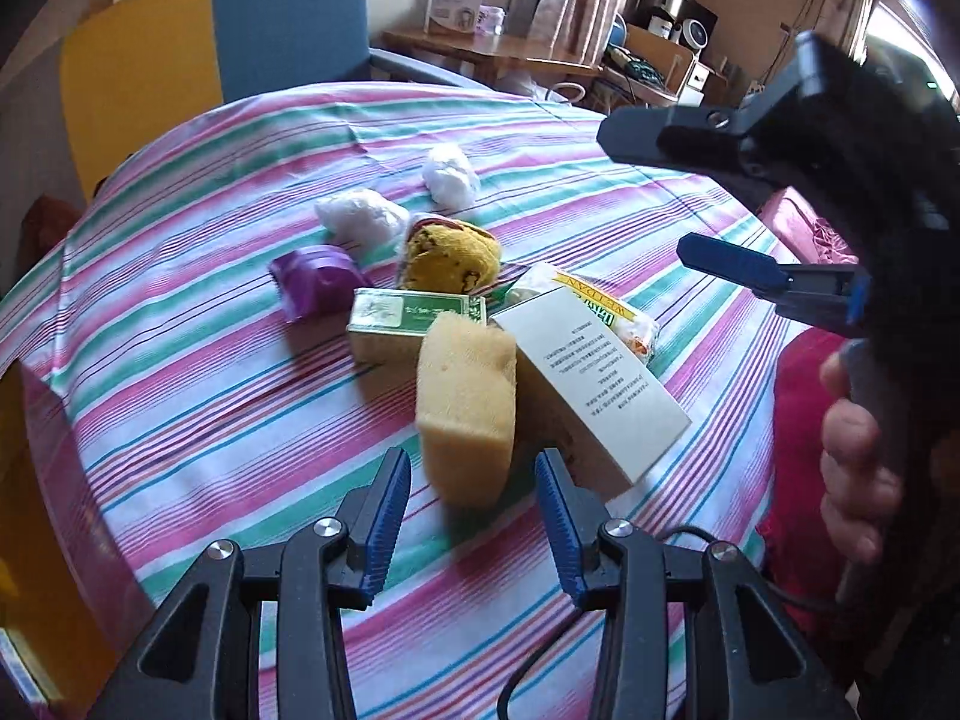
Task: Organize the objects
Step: 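Move the left tool to the large yellow sponge and grasp it, then carry the large yellow sponge over the tray with left tool while right tool grasps the white carton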
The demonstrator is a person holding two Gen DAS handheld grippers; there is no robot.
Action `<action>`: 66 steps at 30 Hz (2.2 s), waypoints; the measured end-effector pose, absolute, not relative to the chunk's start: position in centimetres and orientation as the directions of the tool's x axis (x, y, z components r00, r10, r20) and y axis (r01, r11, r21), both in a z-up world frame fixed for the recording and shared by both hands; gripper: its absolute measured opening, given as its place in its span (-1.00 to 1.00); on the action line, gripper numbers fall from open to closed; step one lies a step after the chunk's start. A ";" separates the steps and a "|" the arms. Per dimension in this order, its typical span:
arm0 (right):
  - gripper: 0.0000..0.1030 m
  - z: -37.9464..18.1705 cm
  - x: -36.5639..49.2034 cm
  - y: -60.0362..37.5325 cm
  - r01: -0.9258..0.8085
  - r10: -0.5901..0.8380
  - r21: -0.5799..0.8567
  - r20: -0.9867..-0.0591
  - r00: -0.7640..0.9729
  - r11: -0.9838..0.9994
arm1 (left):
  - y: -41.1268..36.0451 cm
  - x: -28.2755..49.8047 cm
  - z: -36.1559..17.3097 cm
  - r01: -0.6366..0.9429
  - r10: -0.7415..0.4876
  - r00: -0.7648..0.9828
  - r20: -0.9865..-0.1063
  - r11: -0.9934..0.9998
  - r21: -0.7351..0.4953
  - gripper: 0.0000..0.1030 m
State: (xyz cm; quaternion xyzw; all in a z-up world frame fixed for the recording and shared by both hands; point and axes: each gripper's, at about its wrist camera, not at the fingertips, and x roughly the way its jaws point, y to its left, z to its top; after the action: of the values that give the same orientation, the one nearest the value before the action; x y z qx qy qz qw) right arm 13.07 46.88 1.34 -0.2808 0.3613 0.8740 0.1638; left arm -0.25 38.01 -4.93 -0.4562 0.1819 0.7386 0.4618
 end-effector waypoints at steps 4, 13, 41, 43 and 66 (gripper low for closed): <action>0.87 1.3 12.9 46.8 -0.485 0.077 0.537 -0.611 -0.787 -0.690 | 39.9 -1.1 -6.2 -0.849 0.509 -0.130 -0.851 -0.500 -0.170 -0.16; 0.85 1.4 11.9 45.9 -0.502 0.111 0.441 -0.659 -0.744 -0.744 | 35.3 -0.9 -5.2 -0.818 0.546 -0.147 -0.825 -0.536 -0.209 -0.33; -0.01 -4.2 6.4 41.6 -0.467 0.176 0.016 -0.915 -0.364 -0.884 | 16.7 0.3 0.4 -0.606 0.492 -0.465 -0.736 -0.783 -0.141 -0.32; -0.02 -4.3 6.3 41.3 -0.458 0.187 -0.002 -0.915 -0.359 -0.889 | 16.0 0.2 0.1 -0.592 0.484 -0.469 -0.739 -0.793 -0.144 -0.32; -0.03 -4.2 6.3 40.4 -0.437 0.197 -0.025 -0.915 -0.352 -0.899 | 8.4 -1.2 -0.7 -0.446 0.406 -0.520 -0.752 -0.879 -0.166 -0.32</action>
State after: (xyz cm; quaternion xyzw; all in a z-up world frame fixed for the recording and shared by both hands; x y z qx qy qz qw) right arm 6.33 40.36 -4.17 -0.5349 0.1126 0.8144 0.1946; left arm -1.17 8.41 -0.72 -0.4246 0.0240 0.8714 0.2444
